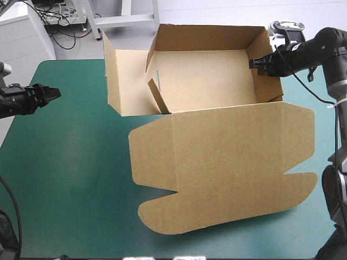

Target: Fold the box

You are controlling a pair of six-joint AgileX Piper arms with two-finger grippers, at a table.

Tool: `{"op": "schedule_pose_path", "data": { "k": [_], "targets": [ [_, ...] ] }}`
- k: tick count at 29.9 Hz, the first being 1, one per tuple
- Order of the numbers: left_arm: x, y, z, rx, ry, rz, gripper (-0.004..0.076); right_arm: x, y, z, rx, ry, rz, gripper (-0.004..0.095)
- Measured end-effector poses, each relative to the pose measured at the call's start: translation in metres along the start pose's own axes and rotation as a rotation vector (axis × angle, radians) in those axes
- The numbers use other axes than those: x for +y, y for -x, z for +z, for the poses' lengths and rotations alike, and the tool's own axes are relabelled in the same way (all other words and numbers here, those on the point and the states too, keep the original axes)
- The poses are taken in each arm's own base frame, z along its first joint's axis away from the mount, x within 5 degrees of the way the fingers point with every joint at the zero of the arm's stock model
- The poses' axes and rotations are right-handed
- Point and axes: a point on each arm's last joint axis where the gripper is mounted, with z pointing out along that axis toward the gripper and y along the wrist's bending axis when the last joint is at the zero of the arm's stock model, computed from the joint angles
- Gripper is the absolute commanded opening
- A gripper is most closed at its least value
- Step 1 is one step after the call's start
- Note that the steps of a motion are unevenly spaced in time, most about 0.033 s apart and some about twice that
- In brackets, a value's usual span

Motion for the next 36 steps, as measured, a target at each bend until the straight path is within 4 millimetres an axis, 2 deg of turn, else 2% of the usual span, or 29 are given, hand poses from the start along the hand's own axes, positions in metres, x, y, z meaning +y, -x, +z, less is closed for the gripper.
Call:
{"op": "schedule_pose_path", "data": {
  "k": [6,13,25,32,36],
  "targets": [
    [0.009,-0.019,0.025,-0.046,-0.188,-0.081,0.0397,0.001,0.000,0.000,-0.003,0.016,0.005,-0.0008],
    [0.009,-0.029,0.047,-0.075,-0.342,-0.131,0.0397,0.003,0.001,0.000,-0.006,0.028,0.006,-0.0008],
    [-0.045,-0.050,0.122,0.035,-0.559,-0.138,0.0397,0.005,0.001,0.000,-0.012,0.057,0.005,-0.0008],
    [-0.066,-0.058,0.138,0.053,-0.650,-0.160,0.0397,0.005,0.001,0.000,-0.013,0.061,-0.002,-0.0008],
    [-0.085,-0.067,0.143,0.096,-0.697,-0.132,0.0397,0.005,0.001,0.000,-0.013,0.061,-0.004,-0.0008]
  ]
}}
